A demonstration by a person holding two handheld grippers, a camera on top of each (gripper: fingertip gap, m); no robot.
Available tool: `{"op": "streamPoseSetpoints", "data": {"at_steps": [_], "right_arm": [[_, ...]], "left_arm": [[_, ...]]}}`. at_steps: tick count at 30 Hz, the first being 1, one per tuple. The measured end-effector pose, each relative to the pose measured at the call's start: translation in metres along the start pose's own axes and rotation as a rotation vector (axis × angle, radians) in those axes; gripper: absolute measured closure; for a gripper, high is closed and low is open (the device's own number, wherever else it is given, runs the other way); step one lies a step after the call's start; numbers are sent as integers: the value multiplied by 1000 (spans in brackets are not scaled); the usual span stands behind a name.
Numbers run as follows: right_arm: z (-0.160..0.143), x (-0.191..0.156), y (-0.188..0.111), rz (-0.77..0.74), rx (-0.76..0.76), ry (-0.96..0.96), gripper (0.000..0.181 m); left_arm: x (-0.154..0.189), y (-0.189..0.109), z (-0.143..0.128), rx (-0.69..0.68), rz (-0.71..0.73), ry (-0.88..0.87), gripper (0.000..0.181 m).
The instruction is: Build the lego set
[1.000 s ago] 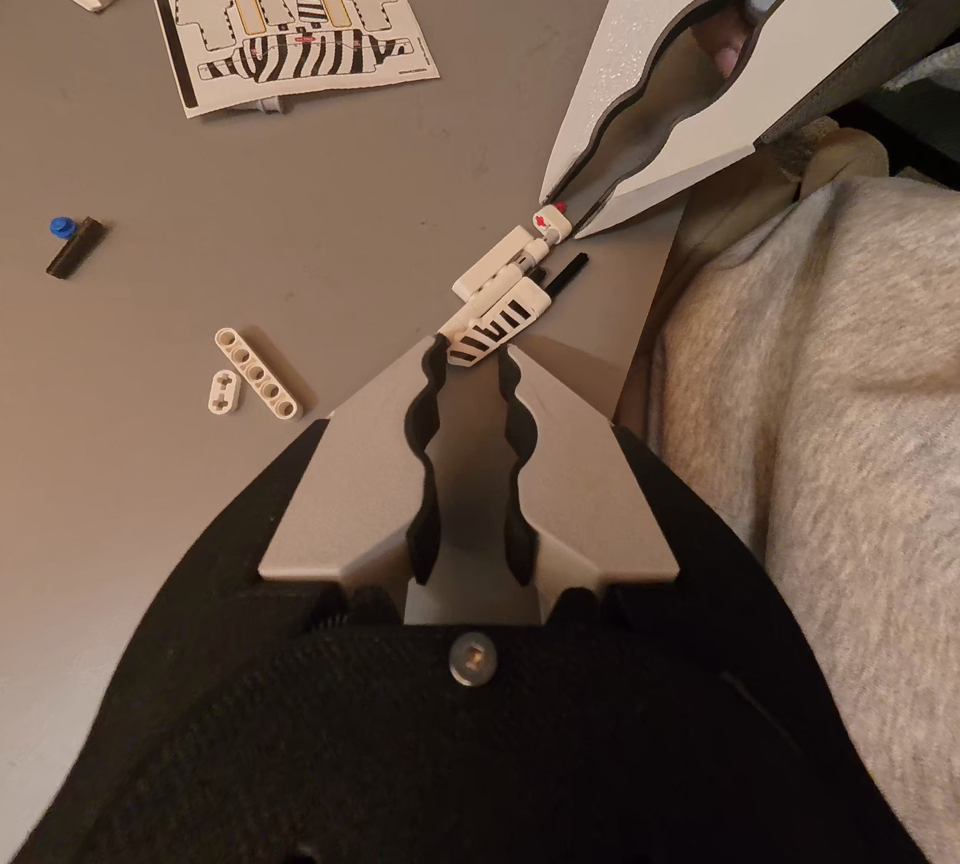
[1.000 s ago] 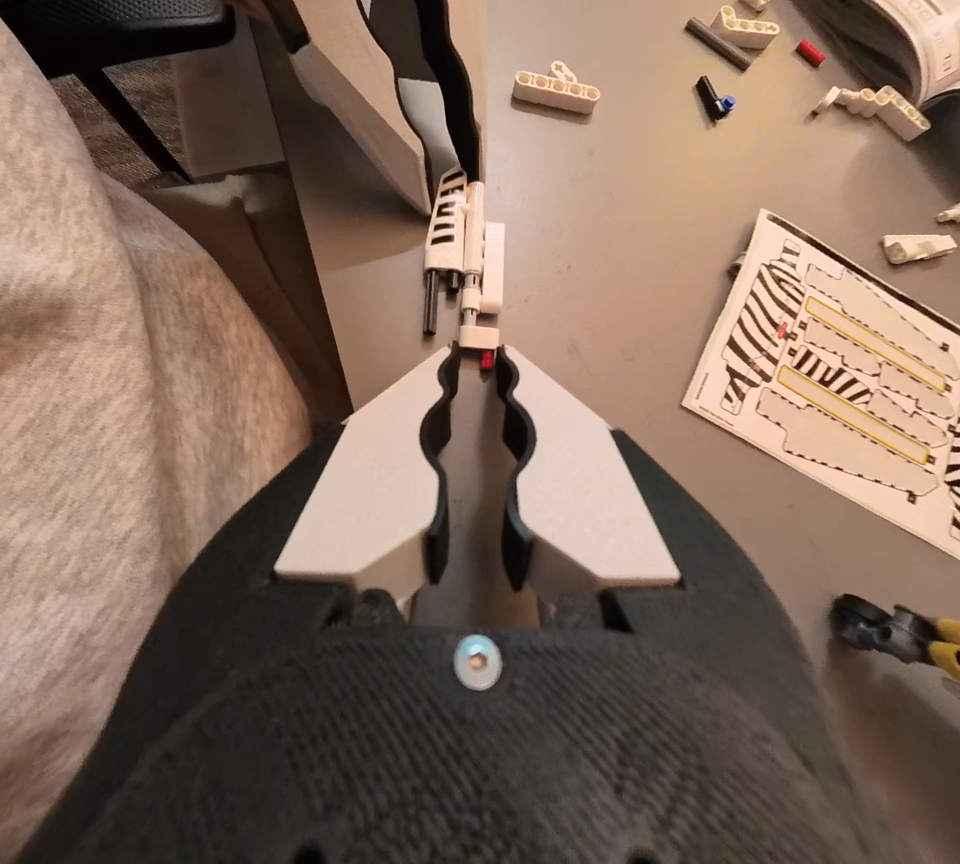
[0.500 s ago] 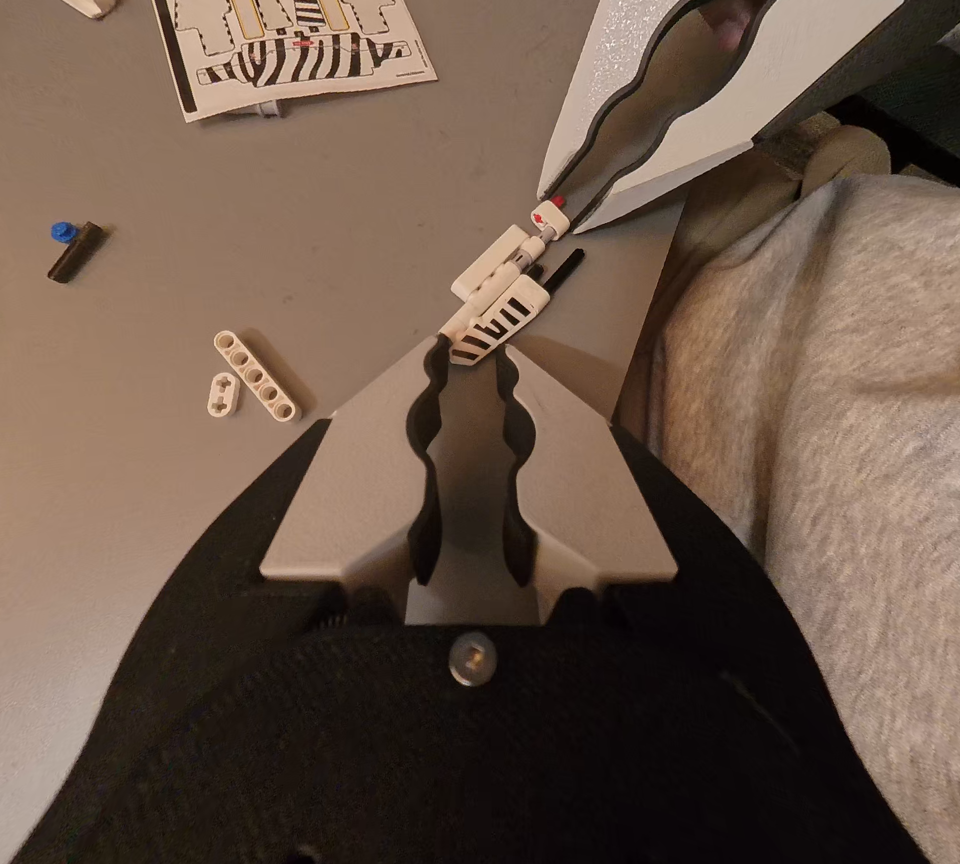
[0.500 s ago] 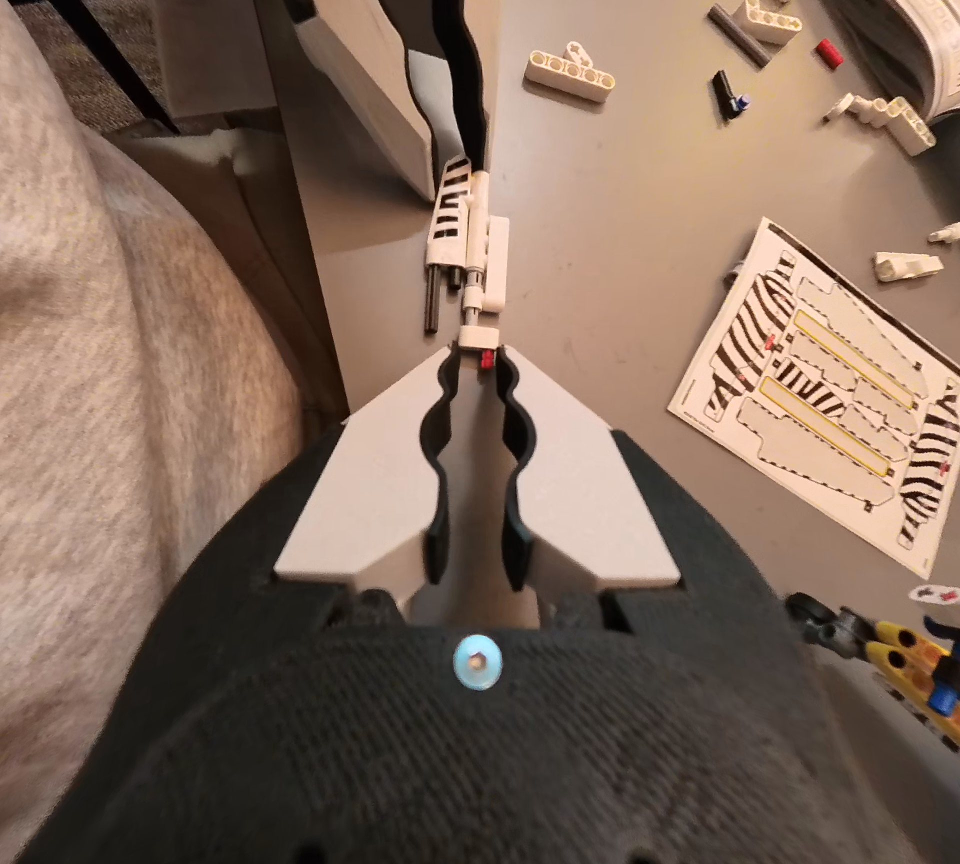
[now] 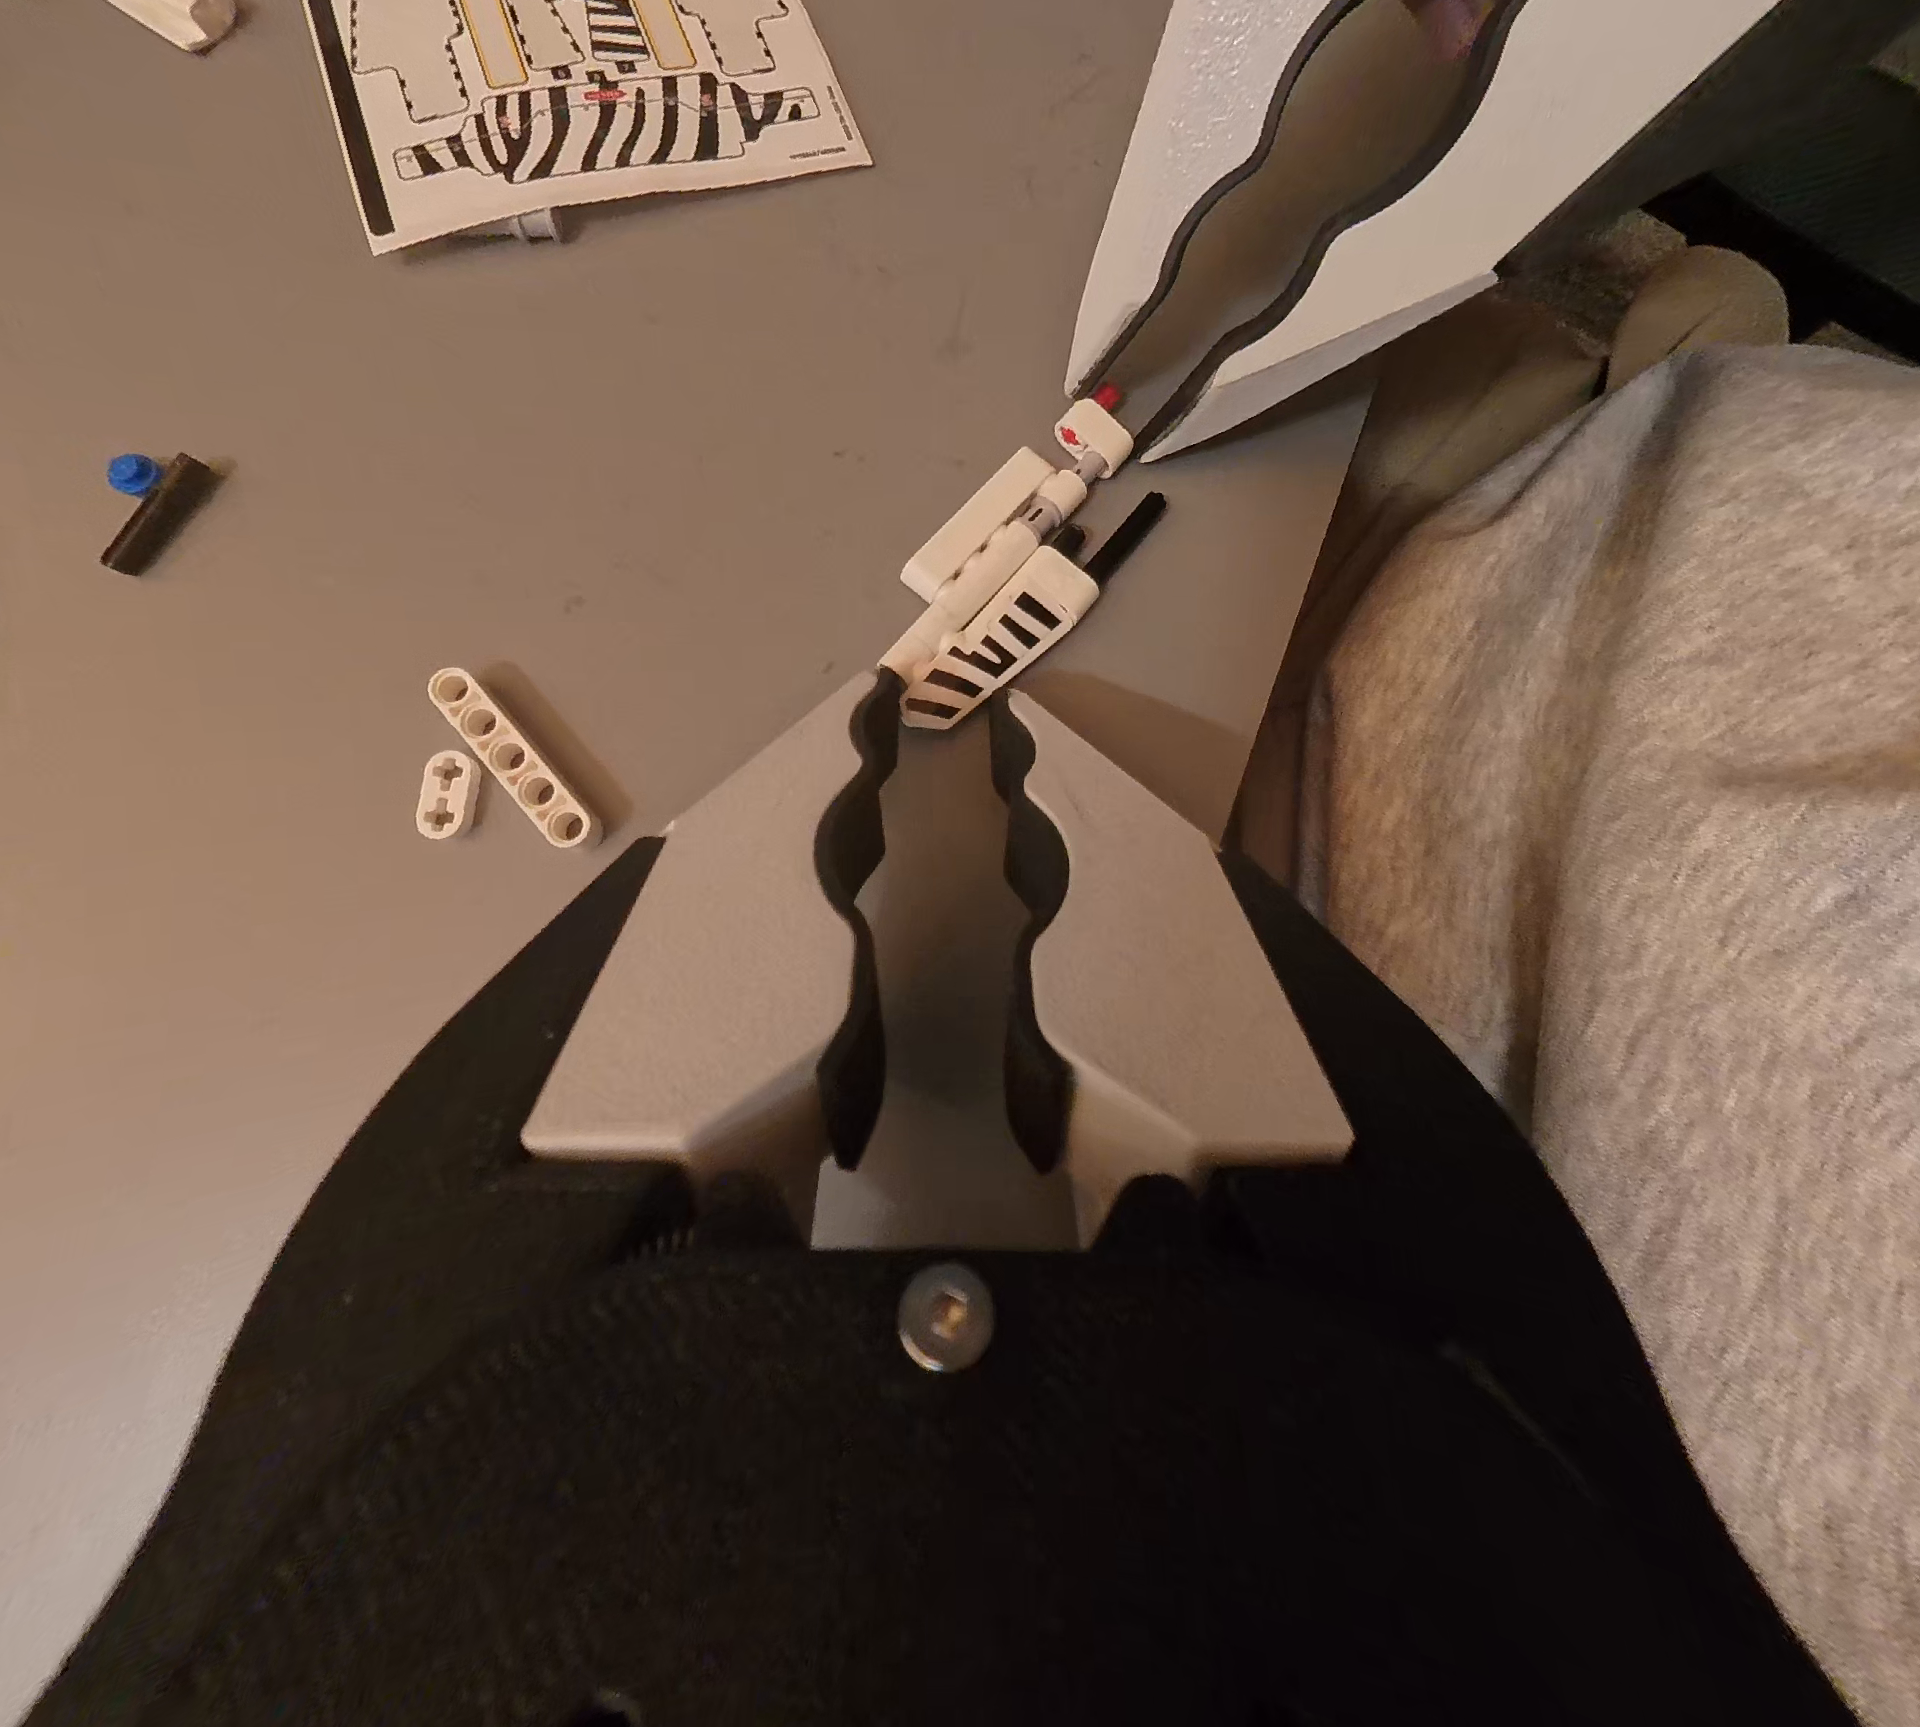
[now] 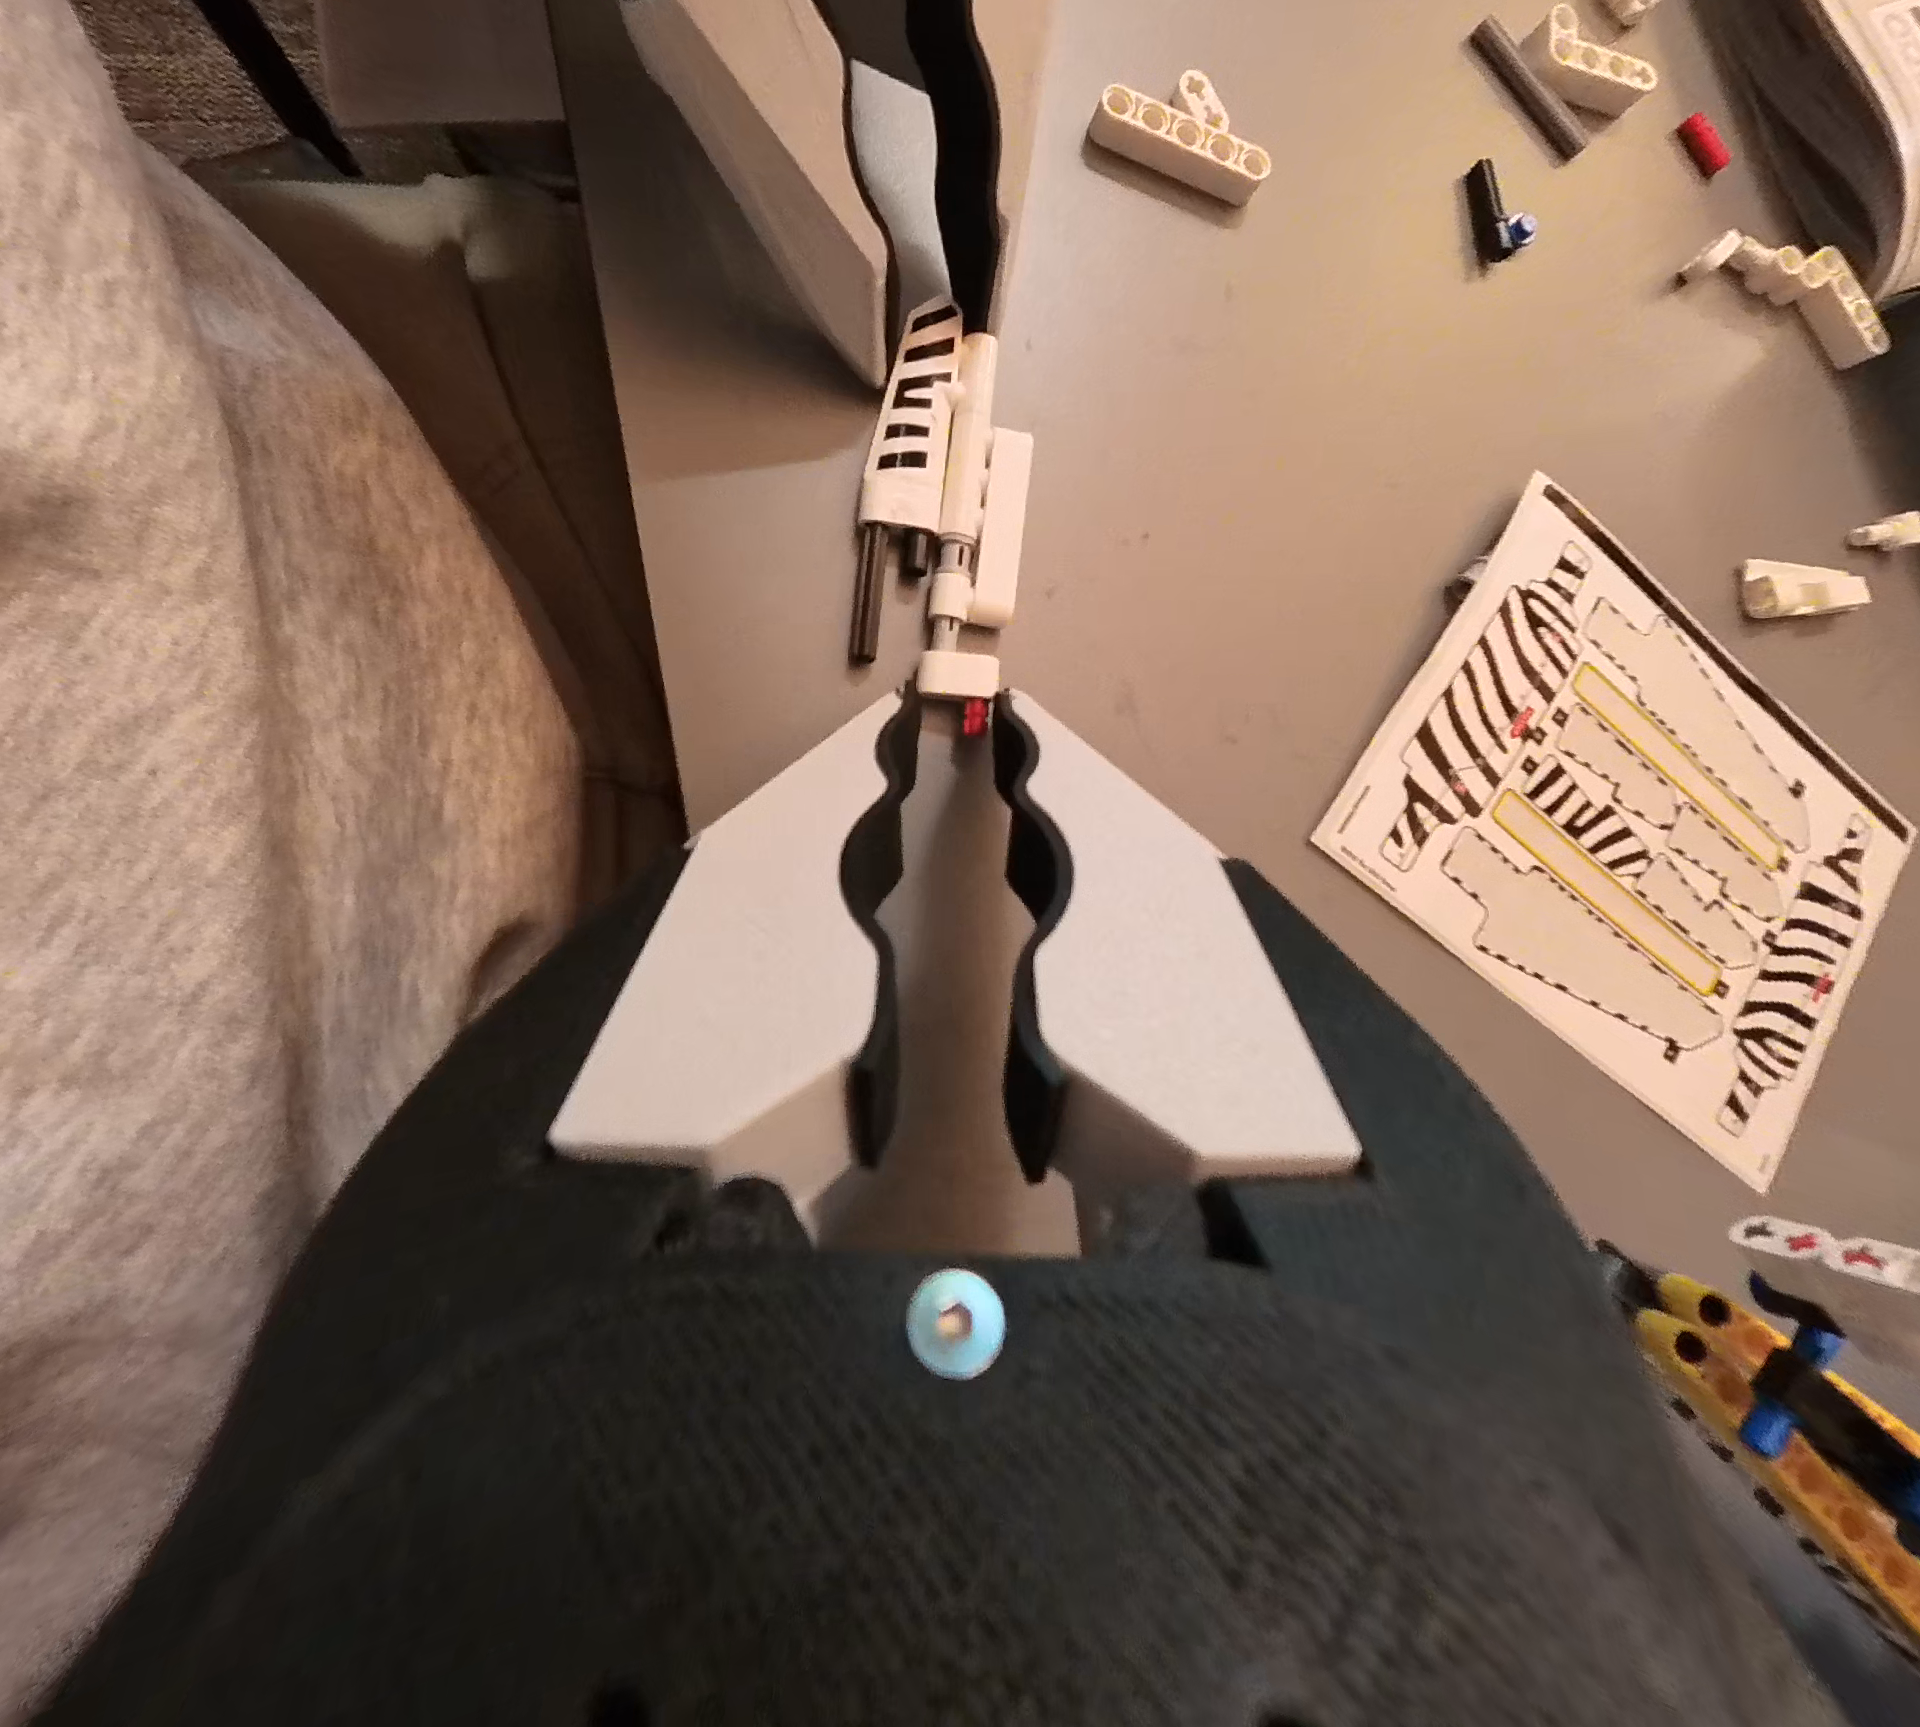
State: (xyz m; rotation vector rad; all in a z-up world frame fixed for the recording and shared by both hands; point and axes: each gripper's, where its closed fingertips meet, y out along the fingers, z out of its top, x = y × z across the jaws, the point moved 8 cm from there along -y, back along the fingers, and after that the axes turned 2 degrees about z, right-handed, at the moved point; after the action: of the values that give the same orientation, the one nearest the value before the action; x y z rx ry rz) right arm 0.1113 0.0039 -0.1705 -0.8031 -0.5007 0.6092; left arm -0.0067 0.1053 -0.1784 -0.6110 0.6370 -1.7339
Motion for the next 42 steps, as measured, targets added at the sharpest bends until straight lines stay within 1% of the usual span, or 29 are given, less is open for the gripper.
{"op": "streamPoseSetpoints", "data": {"at_steps": [9,14,19,25,30,38,42], "right_arm": [[-4,10,0,135,28,116,169],[-6,13,1,171,46,154,168],[-9,11,1,165,90,185,161],[-11,8,0,135,144,266,159],[-15,6,-1,68,153,283,163],[-19,14,-4,10,164,313,168],[-17,11,-7,30,193,312,165]], "left_arm": [[1,0,0,1,8,12,166],[1,0,0,1,3,9,167],[1,0,0,0,-7,3,168],[1,0,0,0,-5,6,168],[1,0,0,0,-10,4,168],[1,0,0,0,-7,9,168],[1,0,0,0,-11,5,168]]}}
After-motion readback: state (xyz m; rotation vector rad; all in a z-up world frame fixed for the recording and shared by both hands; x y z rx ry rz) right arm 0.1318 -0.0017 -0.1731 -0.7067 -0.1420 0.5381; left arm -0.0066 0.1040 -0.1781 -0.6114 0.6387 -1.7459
